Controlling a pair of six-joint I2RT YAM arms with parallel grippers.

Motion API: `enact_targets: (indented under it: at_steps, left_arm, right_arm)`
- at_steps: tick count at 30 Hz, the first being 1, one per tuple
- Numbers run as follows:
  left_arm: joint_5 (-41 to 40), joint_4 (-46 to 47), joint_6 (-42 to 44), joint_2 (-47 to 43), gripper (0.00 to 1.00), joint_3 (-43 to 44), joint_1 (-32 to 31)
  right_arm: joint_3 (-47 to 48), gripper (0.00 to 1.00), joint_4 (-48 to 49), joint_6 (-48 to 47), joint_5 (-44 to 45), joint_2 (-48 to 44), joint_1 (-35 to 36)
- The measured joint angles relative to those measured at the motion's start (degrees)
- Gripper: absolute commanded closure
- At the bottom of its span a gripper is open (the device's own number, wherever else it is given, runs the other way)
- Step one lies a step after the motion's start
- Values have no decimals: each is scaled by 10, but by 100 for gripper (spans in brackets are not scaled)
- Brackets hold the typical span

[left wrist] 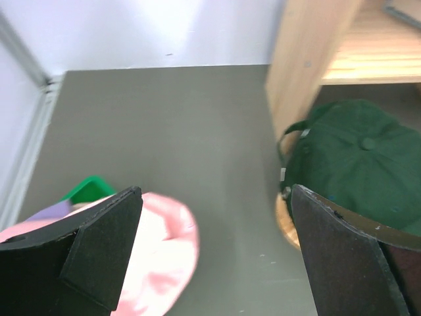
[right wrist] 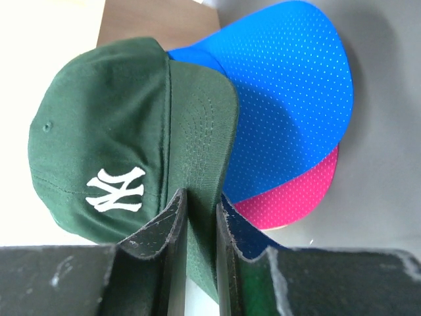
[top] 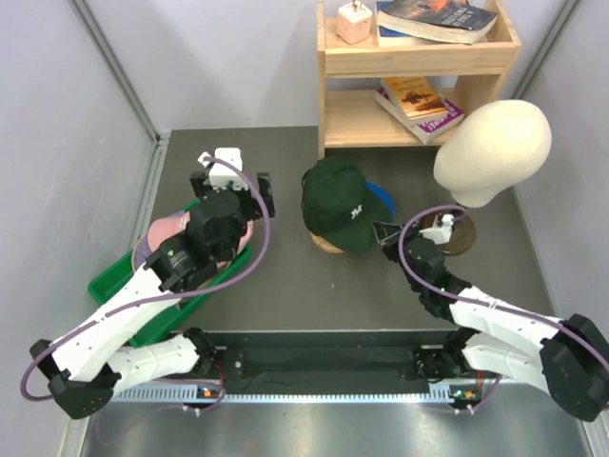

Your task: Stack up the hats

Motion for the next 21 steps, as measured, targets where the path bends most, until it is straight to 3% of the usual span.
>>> enact_targets:
  at_steps: [8,11,15,16,18,21]
  left_arm:
    - [-66,-48,-19,-78,1,-60,15]
    - [-75,-60,-29,-99,1,-78,20]
    - [-68,-72,-31,-97,1,-90,22]
    - [-63,-73,-31,-90,1,-90,22]
    - [-54,-75,-31,-70,1,-90,22]
    - [-37,-78,-31,-30,1,-90,22]
  right_arm:
    - [19,100,11,33,53,42,83]
    - [23,93,11,38,65,47,100]
    - [23,54,2,34,74,35,106]
    - [22,37,-11,28,73,27,106]
    - [16,23,-37,16,71,12,112]
    - [3,10,-83,-6,73,-26,117]
